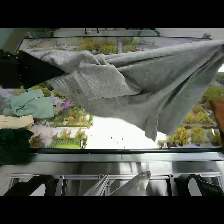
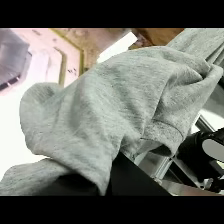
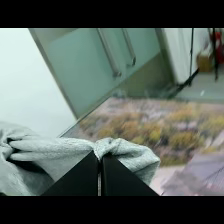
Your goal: Fold the shirts.
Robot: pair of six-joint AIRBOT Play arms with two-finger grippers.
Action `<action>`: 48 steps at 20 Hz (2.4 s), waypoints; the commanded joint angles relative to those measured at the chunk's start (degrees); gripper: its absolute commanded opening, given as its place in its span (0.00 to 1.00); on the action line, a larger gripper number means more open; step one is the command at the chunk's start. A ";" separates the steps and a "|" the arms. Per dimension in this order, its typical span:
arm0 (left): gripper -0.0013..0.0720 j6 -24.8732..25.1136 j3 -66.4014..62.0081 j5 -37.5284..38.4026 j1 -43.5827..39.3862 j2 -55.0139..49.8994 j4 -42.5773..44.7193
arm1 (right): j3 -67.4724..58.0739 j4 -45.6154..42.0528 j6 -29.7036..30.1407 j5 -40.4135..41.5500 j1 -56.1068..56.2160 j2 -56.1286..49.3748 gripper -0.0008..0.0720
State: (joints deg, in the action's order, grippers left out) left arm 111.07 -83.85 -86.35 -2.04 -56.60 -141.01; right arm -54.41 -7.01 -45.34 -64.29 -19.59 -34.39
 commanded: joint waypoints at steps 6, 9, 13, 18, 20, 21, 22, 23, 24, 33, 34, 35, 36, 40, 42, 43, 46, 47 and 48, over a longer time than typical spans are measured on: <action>0.99 3.54 17.79 10.73 3.58 -23.43 1.81 | 5.70 -5.53 0.37 8.35 12.50 -45.62 0.72; 0.99 3.52 13.46 3.82 8.50 -30.73 1.07 | 2.91 -5.66 0.44 -3.67 5.95 -53.07 0.72; 0.99 3.65 18.14 2.08 10.43 -31.61 -0.13 | 3.21 -11.98 -1.81 -11.58 -7.58 -50.56 0.59; 0.97 5.97 28.28 3.98 5.75 -31.06 -0.74 | 3.21 -32.52 -13.03 -10.49 -18.16 -49.62 0.60; 0.97 6.21 29.79 5.46 3.17 -31.08 -1.40 | 3.32 -40.83 -16.98 -9.84 -18.47 -49.62 0.60; 0.97 6.64 29.73 6.10 1.92 -31.08 -1.46 | 3.85 -42.60 -18.14 -8.90 -18.43 -49.62 0.60; 0.97 6.95 29.70 6.45 1.09 -30.99 -1.62 | 4.74 -42.69 -18.18 -7.72 -18.43 -49.66 0.60; 0.97 6.97 29.66 6.95 0.31 -30.99 -1.64 | 5.95 -42.23 -18.18 -6.49 -18.40 -49.88 0.60; 0.97 6.97 29.66 7.32 -0.33 -30.99 -1.62 | 7.15 -41.62 -18.16 -5.66 -18.36 -50.27 0.60; 0.97 6.95 29.55 13.05 1.46 -31.01 -1.81 | 11.78 -30.05 -18.08 2.58 -5.70 -54.73 0.60; 0.97 6.95 29.33 15.06 1.49 -31.06 -2.58 | 11.74 -27.93 -17.97 3.96 -4.00 -54.73 0.55; 0.97 6.95 28.00 16.63 1.49 -31.74 -3.23 | 11.67 -25.88 -16.76 4.66 -2.75 -54.75 0.37; 0.97 6.95 25.73 16.94 1.20 -33.05 -3.19 | 11.54 -23.78 -15.67 4.98 -1.79 -54.80 0.27; 0.97 6.73 12.35 16.72 -2.47 -43.15 -3.13 | 11.50 -21.05 -14.23 4.48 -1.27 -54.80 0.04; 0.97 5.35 6.71 16.59 -4.72 -48.57 -3.08 | 11.50 -21.24 -14.21 3.34 -1.29 -54.80 0.04; 0.97 5.27 4.42 16.37 -5.73 -50.88 -3.13 | 11.50 -21.22 -14.23 2.86 -1.29 -54.80 0.04; 0.97 3.76 -2.34 13.57 -8.31 -57.83 -3.08 | 11.50 -21.20 -14.21 2.01 -1.29 -54.77 0.04; 0.97 3.32 -4.33 12.33 -8.72 -59.78 -3.02 | 11.50 -21.22 -14.14 1.62 -1.27 -54.77 0.04; 0.89 2.64 -6.40 10.82 -8.81 -61.44 -3.08 | 11.50 -21.20 -13.49 1.01 -1.27 -54.77 0.04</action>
State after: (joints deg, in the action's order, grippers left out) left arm 115.42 -84.16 -72.58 -9.34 -112.31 -144.57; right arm -42.87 -28.97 -59.53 -61.47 -20.95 -89.21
